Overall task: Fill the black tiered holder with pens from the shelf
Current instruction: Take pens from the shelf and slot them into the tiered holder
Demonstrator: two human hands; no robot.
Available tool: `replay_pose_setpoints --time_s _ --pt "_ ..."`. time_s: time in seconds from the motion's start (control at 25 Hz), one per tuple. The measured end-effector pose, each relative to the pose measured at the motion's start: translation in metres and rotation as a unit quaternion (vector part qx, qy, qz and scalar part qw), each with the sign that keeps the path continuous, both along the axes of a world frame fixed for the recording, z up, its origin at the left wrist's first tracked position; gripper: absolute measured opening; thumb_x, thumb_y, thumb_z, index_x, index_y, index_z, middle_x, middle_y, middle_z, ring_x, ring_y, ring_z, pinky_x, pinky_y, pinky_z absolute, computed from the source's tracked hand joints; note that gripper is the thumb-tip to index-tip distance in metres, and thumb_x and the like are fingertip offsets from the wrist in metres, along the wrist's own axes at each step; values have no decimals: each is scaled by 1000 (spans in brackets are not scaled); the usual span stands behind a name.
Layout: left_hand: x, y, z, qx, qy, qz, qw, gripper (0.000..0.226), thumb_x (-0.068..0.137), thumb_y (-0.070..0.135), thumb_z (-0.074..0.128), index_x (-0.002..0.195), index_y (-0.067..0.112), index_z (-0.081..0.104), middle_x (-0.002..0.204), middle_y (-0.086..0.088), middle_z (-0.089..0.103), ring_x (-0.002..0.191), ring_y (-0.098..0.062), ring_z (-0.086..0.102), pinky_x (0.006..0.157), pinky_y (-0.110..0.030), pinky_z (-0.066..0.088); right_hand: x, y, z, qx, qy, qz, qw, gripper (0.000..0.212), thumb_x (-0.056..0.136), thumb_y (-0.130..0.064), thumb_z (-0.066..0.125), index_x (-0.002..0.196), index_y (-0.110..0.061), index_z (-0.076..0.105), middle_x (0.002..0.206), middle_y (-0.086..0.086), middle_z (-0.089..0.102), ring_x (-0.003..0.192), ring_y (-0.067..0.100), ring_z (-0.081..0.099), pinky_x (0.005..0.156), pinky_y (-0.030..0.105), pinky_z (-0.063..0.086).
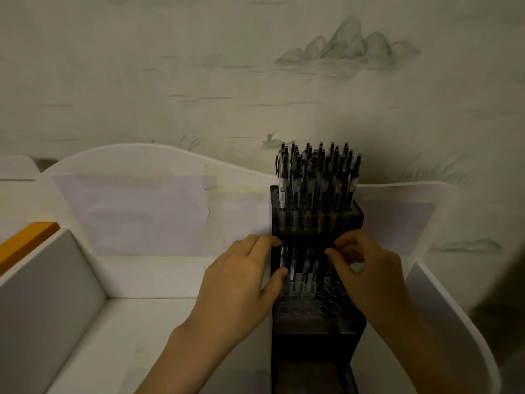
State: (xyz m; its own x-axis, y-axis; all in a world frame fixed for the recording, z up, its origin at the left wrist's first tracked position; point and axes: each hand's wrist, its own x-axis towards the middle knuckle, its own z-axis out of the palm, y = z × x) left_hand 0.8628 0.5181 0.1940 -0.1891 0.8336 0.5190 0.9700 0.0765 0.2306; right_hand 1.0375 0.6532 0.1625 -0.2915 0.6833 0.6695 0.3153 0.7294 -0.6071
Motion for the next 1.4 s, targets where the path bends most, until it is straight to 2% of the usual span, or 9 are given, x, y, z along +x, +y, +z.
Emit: replay_pose_setpoints --time_s 0.24,0.32,0.44,0.6,0.76,0.92,1.04,1.16,1.4 --pt "12 -2 -2 -9 2 16 1000 39 91 47 53 128 36 45 120 19 56 102 -4 55 73 -17 45 5 -1 -9 -58 3 -14 998 24 78 -15 79 89 -23 59 74 -20 61 79 -15 60 63 -2 42" --pt "16 -2 -4 -17 2 23 1000 39 91 48 52 128 37 44 121 19 56 101 -4 56 72 -16 44 9 -6 -9 -67 -2 -25 997 25 78 -25 79 94 -24 60 79 -20 60 78 -9 61 64 3 46" --pt "19 -5 -6 -26 -5 41 999 40 91 49 52 128 38 43 120 18 57 97 -3 58 72 -16 45 15 -18 -3 -12 -35 -47 998 34 81 -41 69 109 -26 59 93 -18 56 83 -4 54 71 3 39" --pt "20 -14 -10 -37 -3 69 997 40 92 49 50 130 37 43 120 17 57 99 -5 59 73 -17 47 11 -45 3 4 -59 84 995 34 85 -45 61 116 -33 54 104 -22 51 99 -11 52 82 -1 38" --pt "12 -38 -19 -63 -2 116 991 44 91 50 50 132 36 43 121 17 58 101 -4 58 73 -14 42 -13 -71 -9 -27 -99 195 975 39 88 -51 55 124 -39 50 119 -21 54 108 -4 54 87 13 48" --pt "-8 -74 -37 -88 -33 167 982 49 91 55 46 136 40 35 129 20 53 110 -2 55 76 -13 42 -47 -85 -24 -50 -145 253 955 47 89 -52 55 133 -44 40 131 -24 49 117 -8 45 93 11 40" --pt "-21 -100 -50 -93 -54 196 975 53 90 58 44 138 44 25 136 20 48 116 -1 51 84 -17 47 -71 -96 -35 -50 -199 281 937 56 90 -51 56 140 -44 32 142 -22 42 127 -2 42 101 18 40" --pt "-35 -133 -58 -87 -65 237 965 59 90 60 44 140 47 17 142 19 43 121 -5 50 91 -21 47 -97 -114 -38 -19 -244 280 928 59 90 -55 52 142 -45 28 147 -20 39 131 3 41 100 18 38" --pt "-70 -215 -57 -63 -64 294 952 60 90 58 48 141 47 18 140 18 44 108 -7 57 87 -24 50 -162 -178 -35 25 -267 319 909 59 89 -60 47 142 -45 25 147 -18 38 131 4 40 101 20 40"
